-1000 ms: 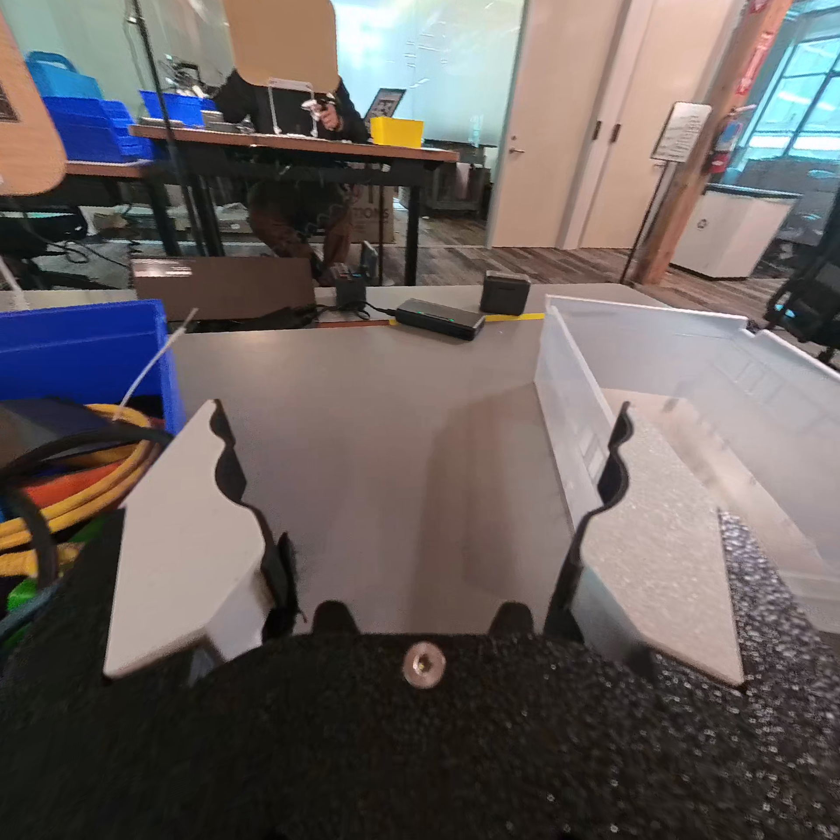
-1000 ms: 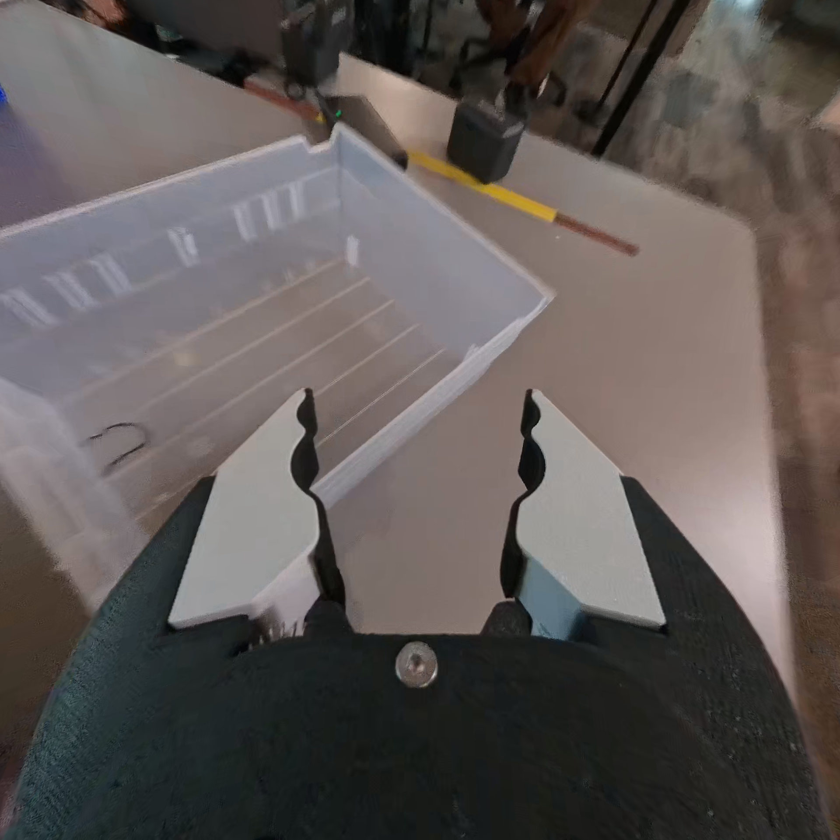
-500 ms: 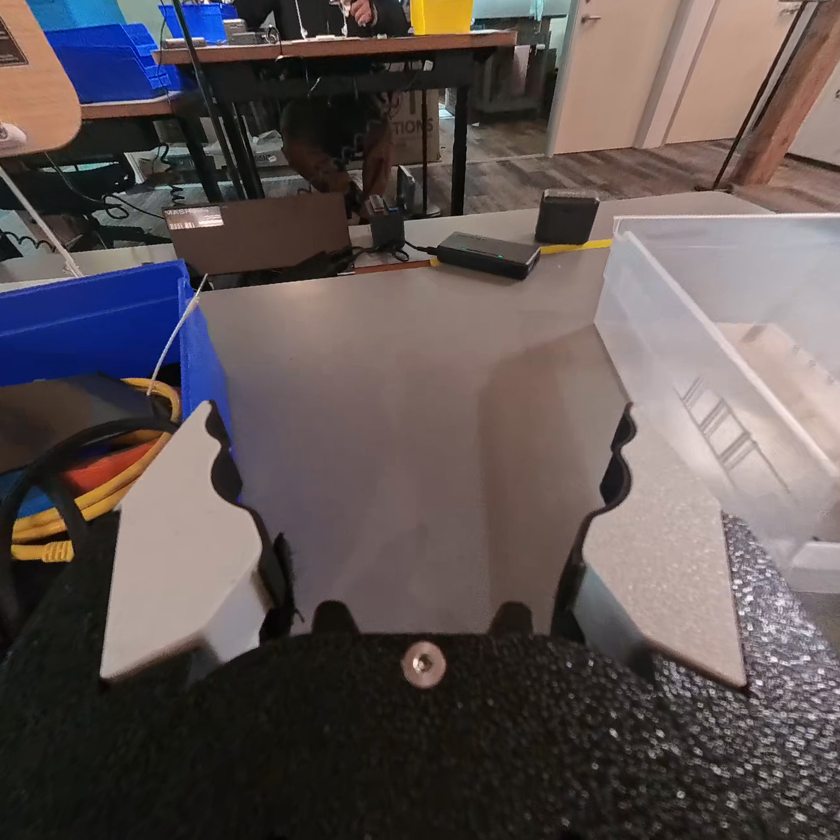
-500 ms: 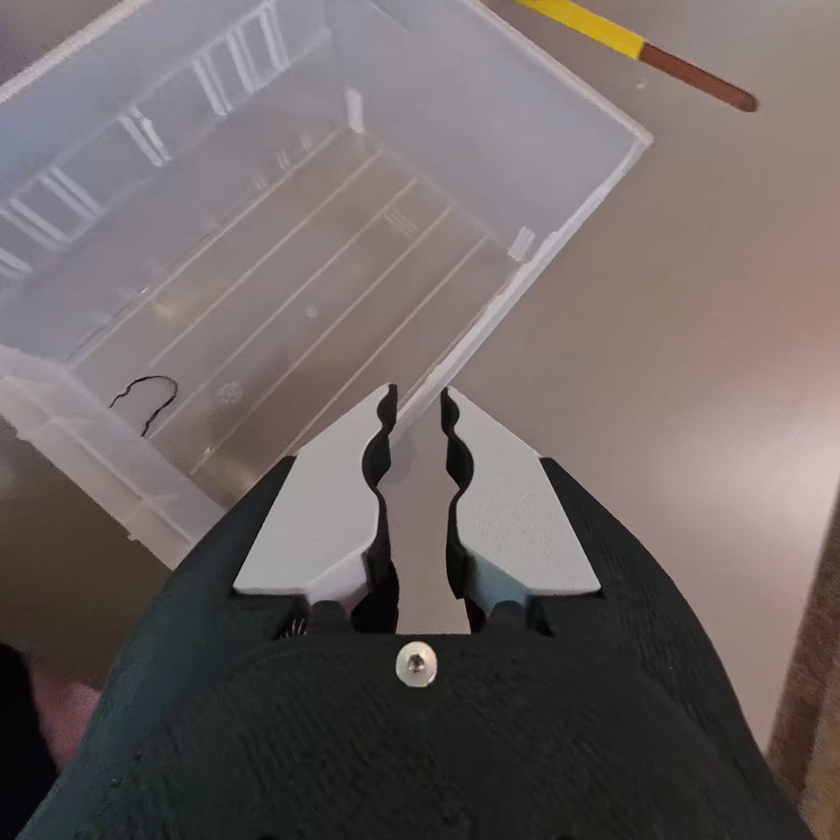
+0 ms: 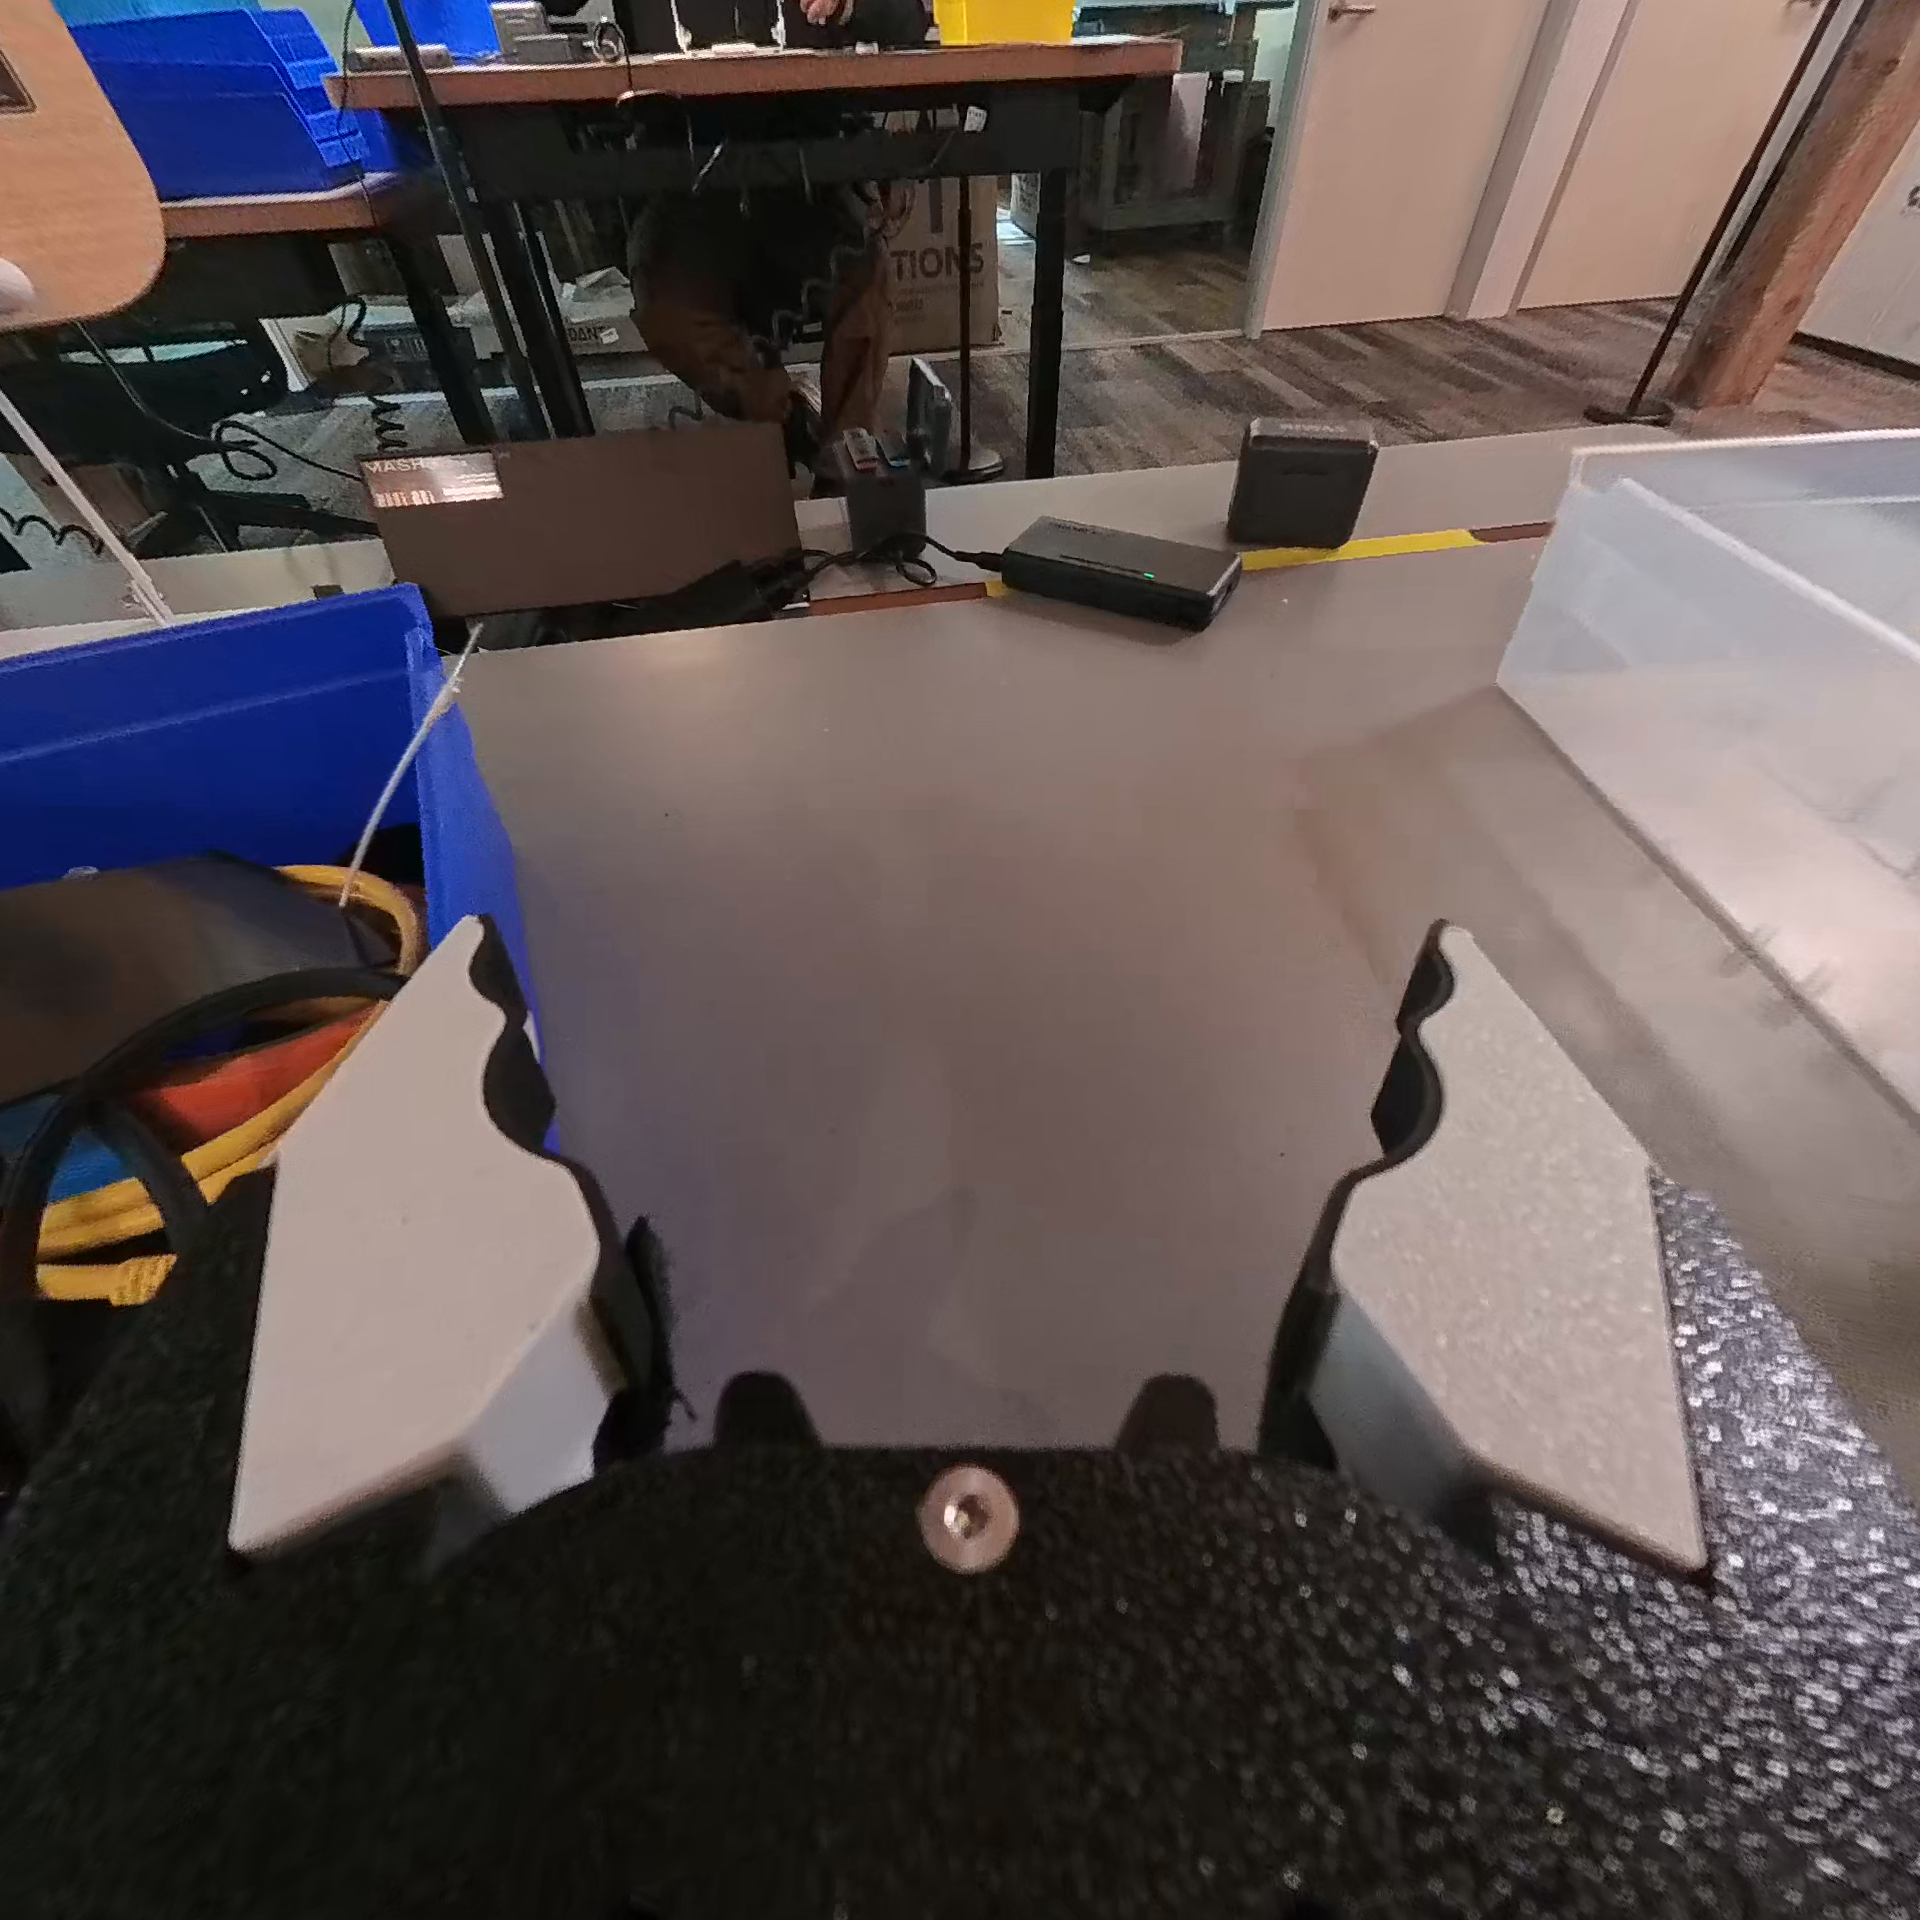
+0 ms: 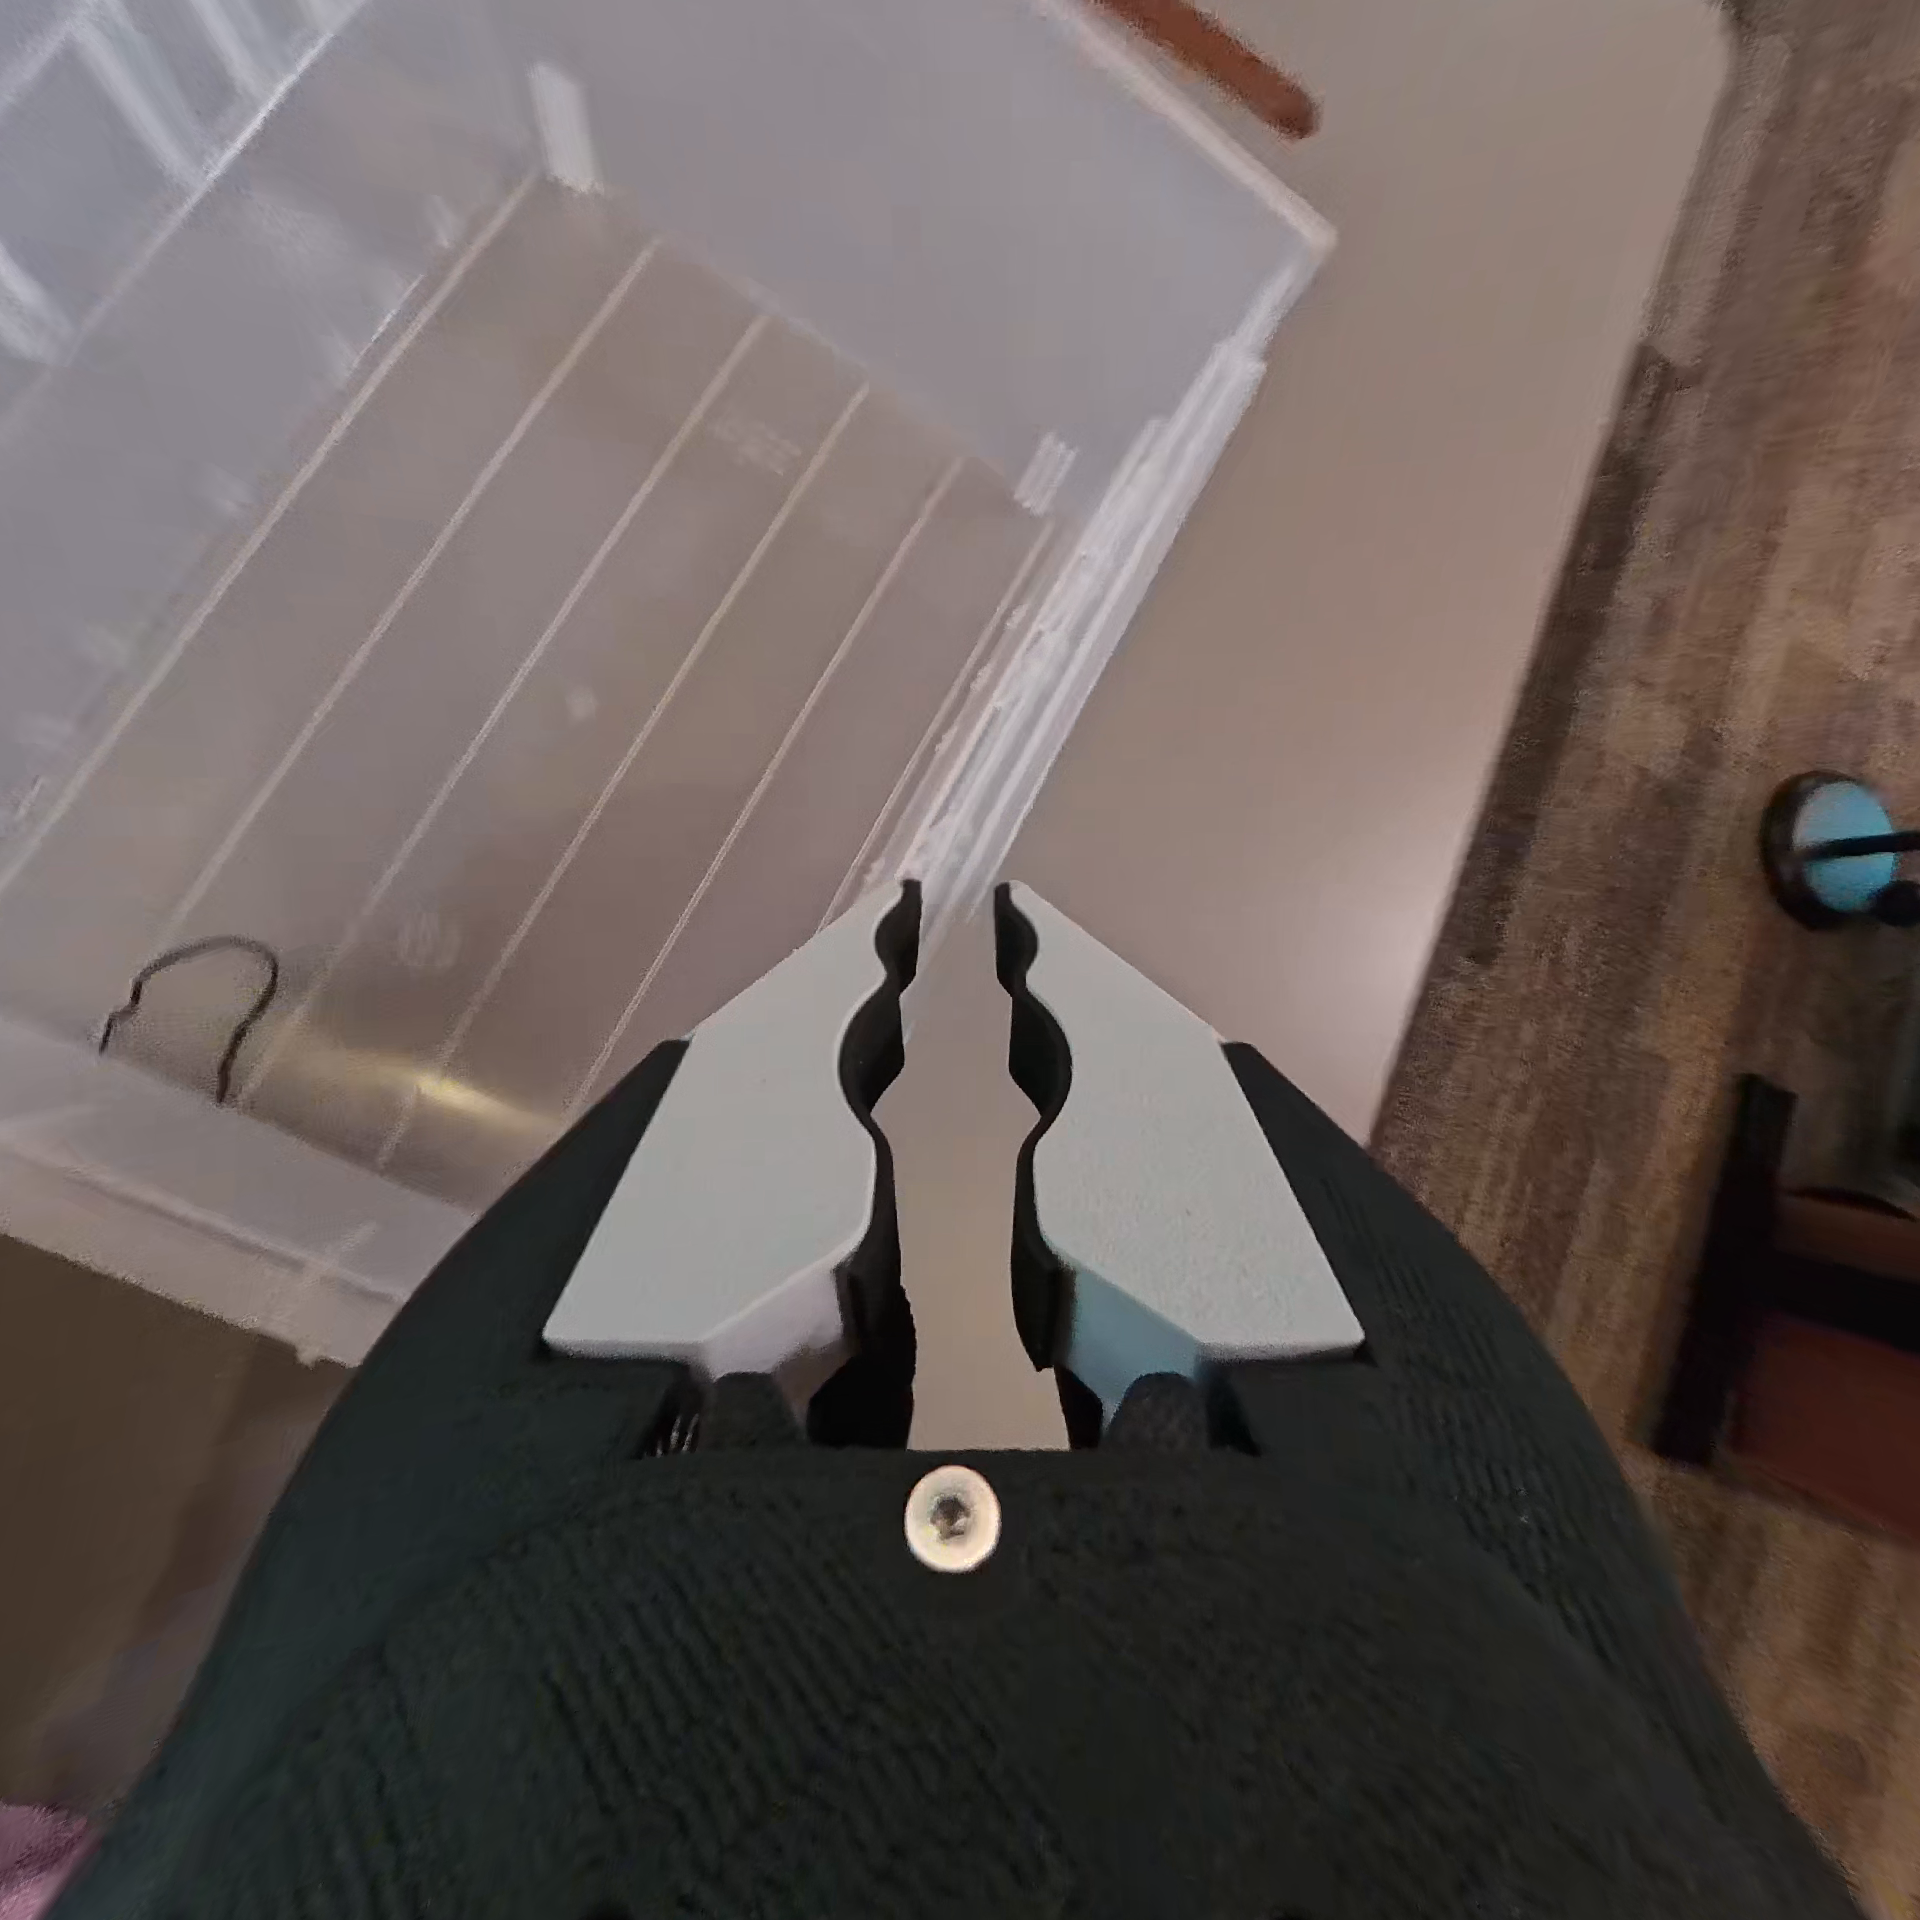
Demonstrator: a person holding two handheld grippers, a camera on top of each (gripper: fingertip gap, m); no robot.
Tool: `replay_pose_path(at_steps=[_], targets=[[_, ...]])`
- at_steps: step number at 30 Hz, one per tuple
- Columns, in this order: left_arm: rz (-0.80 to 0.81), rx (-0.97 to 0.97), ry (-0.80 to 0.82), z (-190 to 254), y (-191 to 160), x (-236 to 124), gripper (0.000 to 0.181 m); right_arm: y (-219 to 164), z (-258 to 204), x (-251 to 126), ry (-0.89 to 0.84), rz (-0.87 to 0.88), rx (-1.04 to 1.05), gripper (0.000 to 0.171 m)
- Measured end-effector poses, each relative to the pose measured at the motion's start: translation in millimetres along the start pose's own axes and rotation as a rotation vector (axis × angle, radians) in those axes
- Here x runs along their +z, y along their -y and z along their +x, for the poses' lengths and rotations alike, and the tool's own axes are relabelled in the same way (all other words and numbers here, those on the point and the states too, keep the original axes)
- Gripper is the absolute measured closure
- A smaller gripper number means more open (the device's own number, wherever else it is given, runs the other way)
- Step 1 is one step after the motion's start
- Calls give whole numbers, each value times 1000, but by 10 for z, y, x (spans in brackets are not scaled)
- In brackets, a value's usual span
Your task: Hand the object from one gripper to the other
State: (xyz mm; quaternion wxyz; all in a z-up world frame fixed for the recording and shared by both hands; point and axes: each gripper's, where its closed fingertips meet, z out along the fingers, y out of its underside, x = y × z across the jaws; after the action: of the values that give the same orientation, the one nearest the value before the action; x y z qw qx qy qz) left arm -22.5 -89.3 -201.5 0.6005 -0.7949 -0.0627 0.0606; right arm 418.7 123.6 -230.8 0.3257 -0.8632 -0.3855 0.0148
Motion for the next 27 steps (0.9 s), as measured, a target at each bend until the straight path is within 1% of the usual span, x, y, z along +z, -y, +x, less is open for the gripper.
replay_pose_path(at_steps=[2,3,4,6,8,10,11,12,15,18,22,25,27], targets=[[4,-5,3,-18,9,-6,22,99,196,-168,-95,74,28,148],[7,-6,5,-27,15,-10,22,202,255,-322,-144,147,36,142],[10,-10,1,-25,19,-12,23,337,259,-510,-178,245,41,139],[19,-16,1,-28,37,-15,23,656,77,-917,-191,475,35,133],[-9,0,10,-29,14,4,23,962,-362,-1264,-125,681,-3,119],[-71,38,17,-15,-41,42,23,1237,-1012,-1510,20,850,-63,99],[-105,60,13,2,-66,61,23,1353,-1368,-1601,106,920,-91,85],[-123,78,13,12,-72,81,23,1447,-1726,-1672,194,971,-119,75],[-142,135,64,-12,-41,140,22,1621,-2637,-1766,417,1030,-189,56],[-170,183,93,8,-45,182,21,1713,-3226,-1786,576,1022,-211,45],[-190,223,117,40,-64,202,22,1781,-3664,-1779,653,1006,-231,39],[-208,238,128,57,-92,223,22,1791,-3881,-1723,656,971,-256,32],[-235,283,169,10,-119,228,22,1776,-3990,-1675,648,940,-280,28]])
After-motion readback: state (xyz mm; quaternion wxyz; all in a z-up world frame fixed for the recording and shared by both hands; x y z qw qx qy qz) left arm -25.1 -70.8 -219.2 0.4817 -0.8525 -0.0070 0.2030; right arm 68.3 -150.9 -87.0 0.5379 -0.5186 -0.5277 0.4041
